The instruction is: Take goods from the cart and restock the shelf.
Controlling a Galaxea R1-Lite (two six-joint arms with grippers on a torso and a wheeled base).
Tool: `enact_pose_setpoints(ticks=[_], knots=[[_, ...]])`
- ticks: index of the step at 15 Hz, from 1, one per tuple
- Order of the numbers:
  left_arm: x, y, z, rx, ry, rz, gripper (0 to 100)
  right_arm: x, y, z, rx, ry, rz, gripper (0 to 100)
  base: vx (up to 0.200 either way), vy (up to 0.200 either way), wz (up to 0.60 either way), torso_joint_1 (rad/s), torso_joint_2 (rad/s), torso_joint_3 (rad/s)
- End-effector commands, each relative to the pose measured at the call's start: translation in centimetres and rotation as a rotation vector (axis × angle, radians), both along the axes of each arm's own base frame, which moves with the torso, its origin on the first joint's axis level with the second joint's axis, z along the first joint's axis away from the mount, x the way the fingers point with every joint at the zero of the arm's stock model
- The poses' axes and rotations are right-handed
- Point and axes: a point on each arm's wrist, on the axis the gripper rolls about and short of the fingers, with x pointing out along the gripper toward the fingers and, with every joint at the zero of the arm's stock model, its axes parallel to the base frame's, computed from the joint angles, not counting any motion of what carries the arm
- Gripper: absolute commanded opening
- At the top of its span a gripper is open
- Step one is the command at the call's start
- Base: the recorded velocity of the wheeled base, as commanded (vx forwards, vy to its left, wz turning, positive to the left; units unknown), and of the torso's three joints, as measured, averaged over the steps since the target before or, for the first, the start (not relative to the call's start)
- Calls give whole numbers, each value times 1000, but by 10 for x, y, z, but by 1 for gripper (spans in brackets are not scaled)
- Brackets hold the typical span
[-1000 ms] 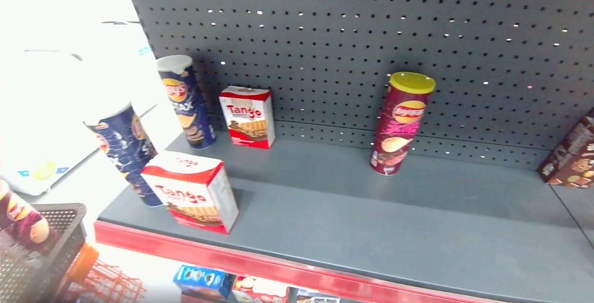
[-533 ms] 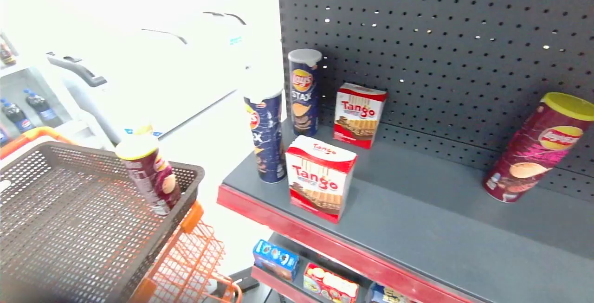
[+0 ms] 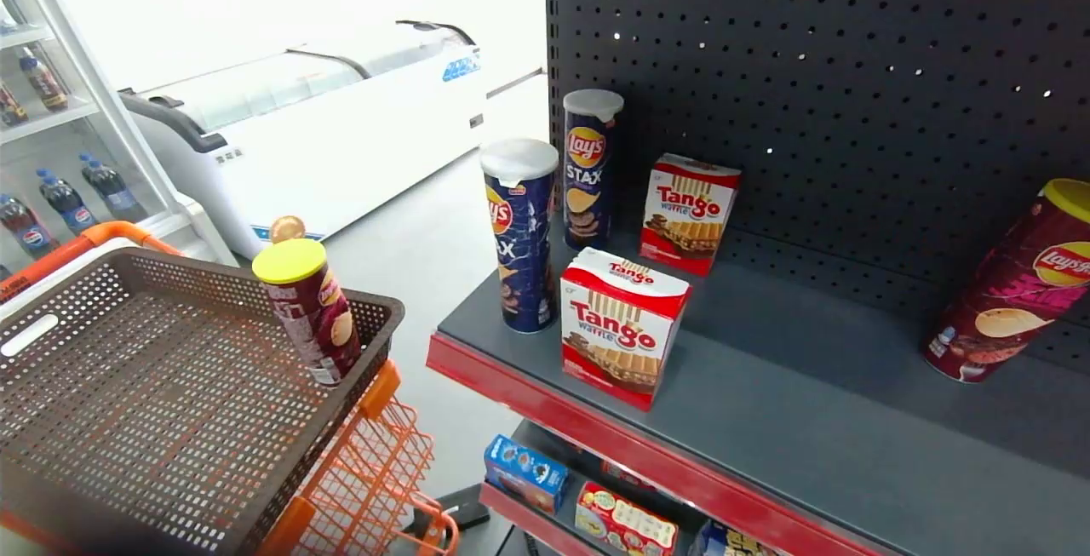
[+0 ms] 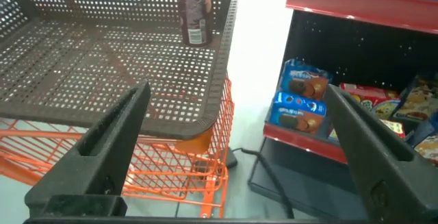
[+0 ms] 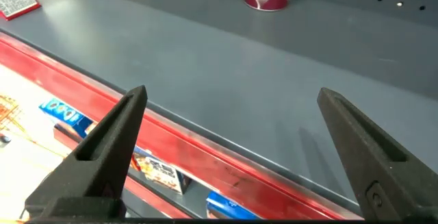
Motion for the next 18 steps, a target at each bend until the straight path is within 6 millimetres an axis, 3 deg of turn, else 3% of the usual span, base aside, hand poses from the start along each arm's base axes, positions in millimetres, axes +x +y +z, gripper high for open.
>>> enact_pose_setpoints(ticks=[1, 2, 3, 5, 7, 13, 16, 18], knots=[[0, 0, 0, -1, 1, 3, 100, 0, 0, 0, -1, 1, 0, 100, 0, 0, 0, 0, 0, 0], [-3, 0, 10, 2, -31, -4, 100, 0, 0, 0, -1, 1, -2, 100, 0, 0, 0, 0, 0, 0], [-3, 0, 35, 10, -31, -2, 100, 0, 0, 0, -1, 1, 0, 100, 0, 0, 0, 0, 0, 0], [14, 1, 79, 24, 71, 51, 100, 0, 0, 0, -1, 1, 0, 100, 0, 0, 0, 0, 0, 0], [38, 2, 95, 88, 154, 63, 100, 0, 0, 0, -1, 1, 2, 100, 0, 0, 0, 0, 0, 0], [81, 7, 102, 60, 291, 138, 100, 0, 0, 0, -1, -1, 0, 100, 0, 0, 0, 0, 0, 0], [119, 12, 98, 60, 313, 145, 100, 0, 0, 0, -1, -1, -2, 100, 0, 0, 0, 0, 0, 0], [159, 22, 97, 56, 273, 185, 100, 0, 0, 0, -1, 1, 0, 100, 0, 0, 0, 0, 0, 0]])
